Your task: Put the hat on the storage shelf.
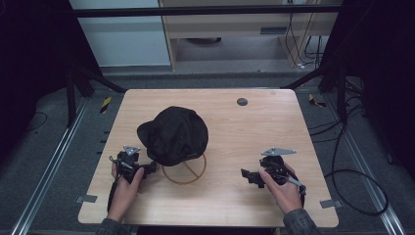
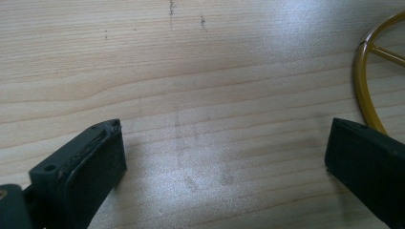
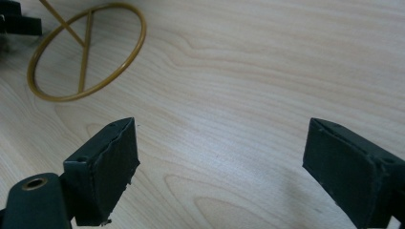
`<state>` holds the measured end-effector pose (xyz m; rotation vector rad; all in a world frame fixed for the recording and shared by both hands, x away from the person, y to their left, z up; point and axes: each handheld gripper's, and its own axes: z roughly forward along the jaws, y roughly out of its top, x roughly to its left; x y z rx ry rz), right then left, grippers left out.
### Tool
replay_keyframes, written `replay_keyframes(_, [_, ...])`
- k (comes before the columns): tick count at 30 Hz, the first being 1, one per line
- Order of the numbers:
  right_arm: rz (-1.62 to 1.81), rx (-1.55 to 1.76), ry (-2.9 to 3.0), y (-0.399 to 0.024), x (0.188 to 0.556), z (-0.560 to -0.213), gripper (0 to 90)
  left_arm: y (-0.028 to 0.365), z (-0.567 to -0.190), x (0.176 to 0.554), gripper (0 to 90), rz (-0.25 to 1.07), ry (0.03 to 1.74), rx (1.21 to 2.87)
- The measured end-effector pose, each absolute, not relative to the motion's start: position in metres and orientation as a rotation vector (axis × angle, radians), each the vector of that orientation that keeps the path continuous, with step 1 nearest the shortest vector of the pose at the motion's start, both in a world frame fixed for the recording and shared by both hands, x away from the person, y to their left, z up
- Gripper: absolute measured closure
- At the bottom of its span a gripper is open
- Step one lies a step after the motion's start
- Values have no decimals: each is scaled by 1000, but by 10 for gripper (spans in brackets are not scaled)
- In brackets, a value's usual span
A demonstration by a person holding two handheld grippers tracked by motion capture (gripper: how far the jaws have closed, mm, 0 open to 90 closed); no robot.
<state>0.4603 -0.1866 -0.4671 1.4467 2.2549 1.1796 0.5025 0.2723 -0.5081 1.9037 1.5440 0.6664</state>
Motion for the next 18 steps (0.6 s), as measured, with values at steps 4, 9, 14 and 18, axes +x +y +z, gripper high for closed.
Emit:
replay_keyframes(4, [1167, 1448, 2279, -180, 459, -476, 125, 272, -508, 502, 0, 666, 1544, 1904])
replay_keyframes(9, [1166, 1438, 2288, -177, 458, -481, 130, 272, -508, 502, 0, 667, 1544, 1904])
replay_keyframes(14, [1161, 1446, 2298, -172, 457, -487, 134, 272, -508, 502, 0, 667, 1544, 1904])
replay_keyframes(18, [1151, 1442, 2309, -167, 456, -494, 138, 272, -508, 502, 0, 667, 1544, 1904])
